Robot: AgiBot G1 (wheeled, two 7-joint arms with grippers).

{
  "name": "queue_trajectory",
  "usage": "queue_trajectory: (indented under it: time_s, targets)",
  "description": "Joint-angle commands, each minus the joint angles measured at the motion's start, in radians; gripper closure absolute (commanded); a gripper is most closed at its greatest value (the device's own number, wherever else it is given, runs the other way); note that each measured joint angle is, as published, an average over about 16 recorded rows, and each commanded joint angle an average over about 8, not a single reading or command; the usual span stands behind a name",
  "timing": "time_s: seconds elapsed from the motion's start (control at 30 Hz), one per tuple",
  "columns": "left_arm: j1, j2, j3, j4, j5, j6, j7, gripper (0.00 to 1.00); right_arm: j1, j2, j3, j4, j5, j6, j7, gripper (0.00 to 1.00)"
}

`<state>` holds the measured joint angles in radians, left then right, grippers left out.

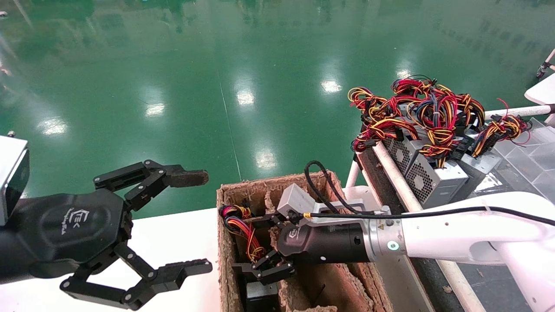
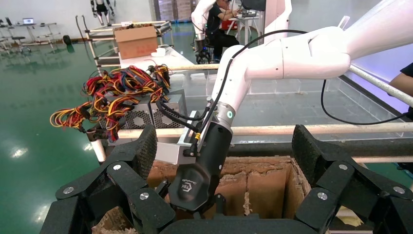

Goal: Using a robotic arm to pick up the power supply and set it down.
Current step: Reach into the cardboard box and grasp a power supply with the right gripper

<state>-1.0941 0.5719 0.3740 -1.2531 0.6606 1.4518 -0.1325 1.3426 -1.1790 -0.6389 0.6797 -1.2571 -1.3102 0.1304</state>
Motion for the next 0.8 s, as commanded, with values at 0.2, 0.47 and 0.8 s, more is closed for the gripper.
queue_trajectory:
  time_s: [0.2, 0.47, 0.8]
  targets:
    - [0.000, 0.000, 0.000, 0.000, 0.000, 0.000, 0.000, 0.00, 0.015, -0.028, 0.001, -0.074, -0.001, -0.001, -0.060, 1.00]
    - [0.000, 0.000, 0.000, 0.000, 0.000, 0.000, 0.000, 0.00, 0.026, -0.055, 0.008, -0.141, 0.002, 0.019, -0.109, 1.00]
    - [0.000, 0.000, 0.000, 0.000, 0.000, 0.000, 0.000, 0.00, 0.030, -0.077, 0.019, -0.201, 0.016, 0.026, -0.164, 1.00]
